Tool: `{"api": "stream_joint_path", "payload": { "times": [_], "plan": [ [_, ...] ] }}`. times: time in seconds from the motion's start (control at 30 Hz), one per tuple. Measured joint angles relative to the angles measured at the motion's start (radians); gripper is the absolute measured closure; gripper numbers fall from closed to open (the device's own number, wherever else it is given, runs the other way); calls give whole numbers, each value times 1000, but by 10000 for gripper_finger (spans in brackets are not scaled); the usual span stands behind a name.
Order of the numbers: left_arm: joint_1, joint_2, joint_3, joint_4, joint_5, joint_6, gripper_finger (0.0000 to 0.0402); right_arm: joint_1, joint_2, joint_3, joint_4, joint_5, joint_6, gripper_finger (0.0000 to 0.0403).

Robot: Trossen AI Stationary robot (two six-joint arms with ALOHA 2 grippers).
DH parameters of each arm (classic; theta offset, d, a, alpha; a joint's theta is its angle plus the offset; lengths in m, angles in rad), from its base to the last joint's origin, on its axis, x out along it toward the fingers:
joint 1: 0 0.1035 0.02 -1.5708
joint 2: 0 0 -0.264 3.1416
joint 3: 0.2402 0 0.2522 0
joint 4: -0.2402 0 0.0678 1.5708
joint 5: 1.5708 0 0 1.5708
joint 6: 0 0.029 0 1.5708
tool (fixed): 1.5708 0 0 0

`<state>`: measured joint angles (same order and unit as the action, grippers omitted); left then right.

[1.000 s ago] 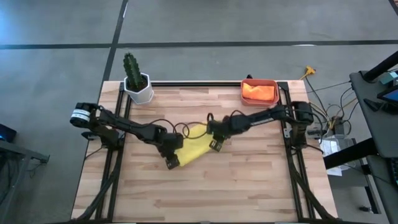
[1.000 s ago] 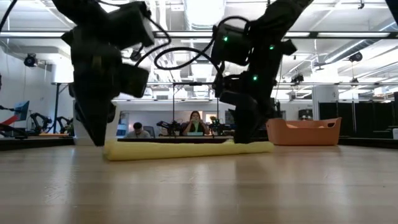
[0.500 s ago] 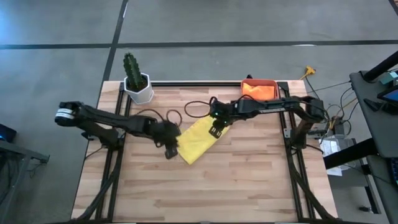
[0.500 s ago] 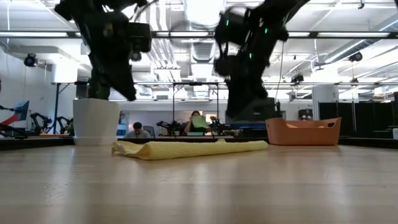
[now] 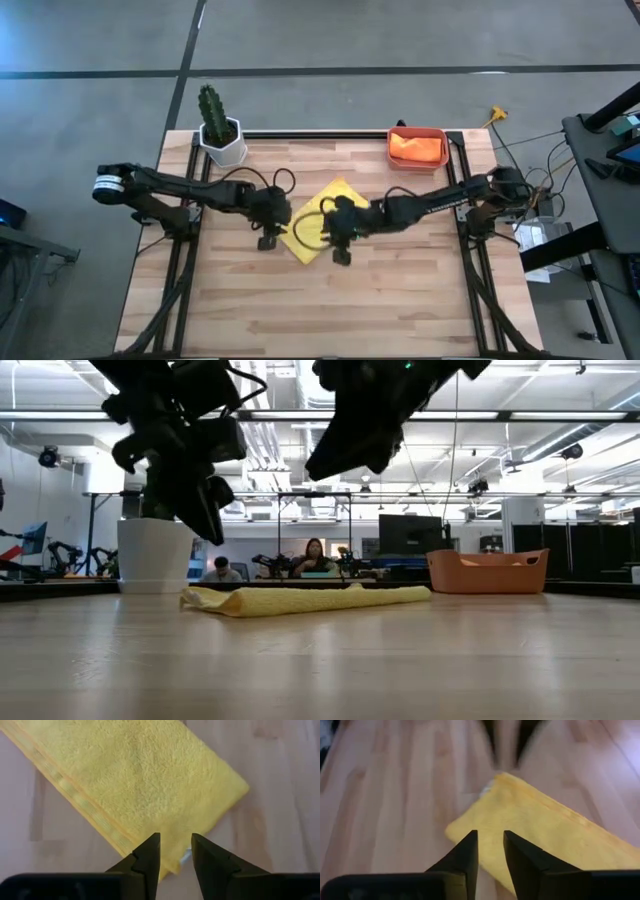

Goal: Roll microfiber towels into tight, uniform cylinder then place into a basket
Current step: Fold the yellow towel

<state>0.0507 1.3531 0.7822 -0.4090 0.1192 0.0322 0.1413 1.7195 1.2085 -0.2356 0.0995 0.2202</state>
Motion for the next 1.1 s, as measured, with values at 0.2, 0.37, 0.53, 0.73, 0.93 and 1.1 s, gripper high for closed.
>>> {"api": "stream_joint_path", "payload": {
  "times": [0.2,0.37,0.53,0.73,0.93,1.1],
  "plan": [
    [8,2,-76,122,2,55,306,68,9,33,0,6,-108,259],
    [8,0,-177,226,14,-15,306,70,89,151,-43,3,-166,195],
    [3,1,-248,223,60,-148,306,70,227,305,-165,-11,-249,164],
    [-29,-2,-296,235,115,-236,306,90,393,489,-289,-79,-395,174],
    [-37,-7,-299,228,112,-235,306,89,539,598,-465,-80,-457,183],
    [-38,-22,-301,207,124,-238,306,85,592,670,-462,-35,-468,184]
  ]
}}
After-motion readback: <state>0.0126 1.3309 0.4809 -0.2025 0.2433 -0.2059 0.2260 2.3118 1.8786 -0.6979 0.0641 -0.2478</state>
